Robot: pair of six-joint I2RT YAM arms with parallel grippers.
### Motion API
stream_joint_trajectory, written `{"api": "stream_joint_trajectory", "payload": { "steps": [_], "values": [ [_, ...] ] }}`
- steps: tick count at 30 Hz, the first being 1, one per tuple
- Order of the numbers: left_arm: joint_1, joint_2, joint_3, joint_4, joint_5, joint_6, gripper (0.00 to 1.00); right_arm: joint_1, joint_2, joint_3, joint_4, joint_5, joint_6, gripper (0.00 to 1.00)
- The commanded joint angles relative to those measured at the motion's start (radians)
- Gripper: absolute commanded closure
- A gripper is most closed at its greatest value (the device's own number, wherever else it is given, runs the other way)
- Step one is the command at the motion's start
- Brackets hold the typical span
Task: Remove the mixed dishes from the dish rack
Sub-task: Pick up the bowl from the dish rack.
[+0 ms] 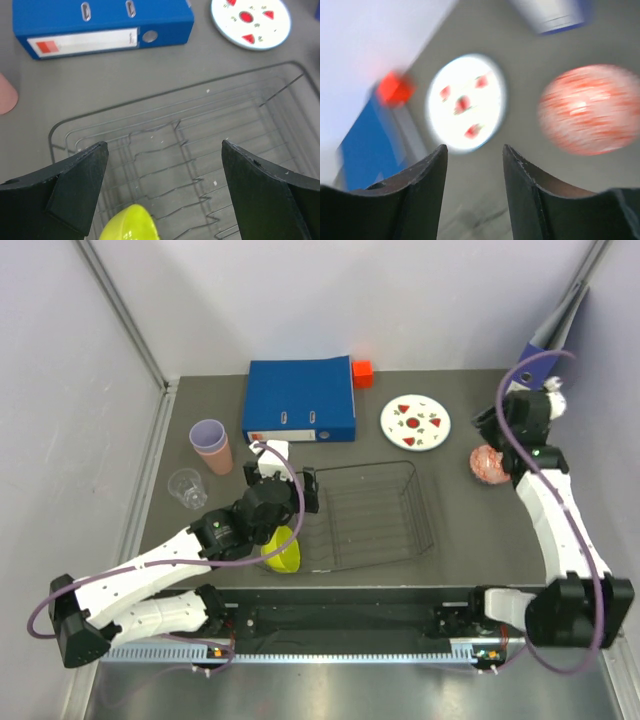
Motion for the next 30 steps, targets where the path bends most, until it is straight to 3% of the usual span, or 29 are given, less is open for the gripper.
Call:
{"api": "stream_joint_trajectory", "payload": {
  "steps": [1,5,9,13,15,18,20,24,27,28,30],
  "values": [
    [0.003,0.005,0.039,-0.077,-0.037,-0.022,0.01,0.229,-0.146,-0.067,0.123,-0.164,-0.062,0.53],
    [0.002,0.015,0.069,-0.188,-0.026,-0.020,0.08,0.425,-0.168,-0.098,0.047,-0.157,-0.188,0.58],
    [-0.009,0.090,0.193,-0.414,-0.037,-0.072,0.26,0.571,-0.232,-0.194,0.041,-0.078,-0.222,0.59],
    [-0.093,0.158,0.313,-0.628,-0.159,-0.170,0.30,0.594,-0.268,-0.289,0.079,-0.094,-0.225,0.60],
    [-0.126,0.175,0.332,-0.706,-0.187,-0.291,0.33,0.607,-0.269,-0.305,0.087,-0.098,-0.233,0.60],
    [-0.158,0.176,0.298,-0.789,-0.137,-0.504,0.53,0.608,-0.274,-0.343,0.107,-0.098,-0.246,0.60],
    [-0.214,0.179,0.263,-0.794,-0.135,-0.662,0.61,0.608,-0.269,-0.352,0.120,-0.100,-0.251,0.60],
    [-0.302,0.257,0.285,-0.890,-0.192,-0.856,0.63,0.608,-0.249,-0.356,0.127,-0.115,-0.262,0.60],
    [-0.366,0.391,0.403,-1.149,-0.252,-1.043,0.66,0.610,-0.251,-0.360,0.130,-0.115,-0.268,0.60],
    [-0.382,0.455,0.427,-1.227,-0.276,-1.071,0.69,0.608,-0.254,-0.368,0.133,-0.117,-0.268,0.60],
    [-0.393,0.480,0.435,-1.227,-0.258,-1.069,0.69,0.608,-0.259,-0.377,0.146,-0.111,-0.266,0.60]
  ]
}}
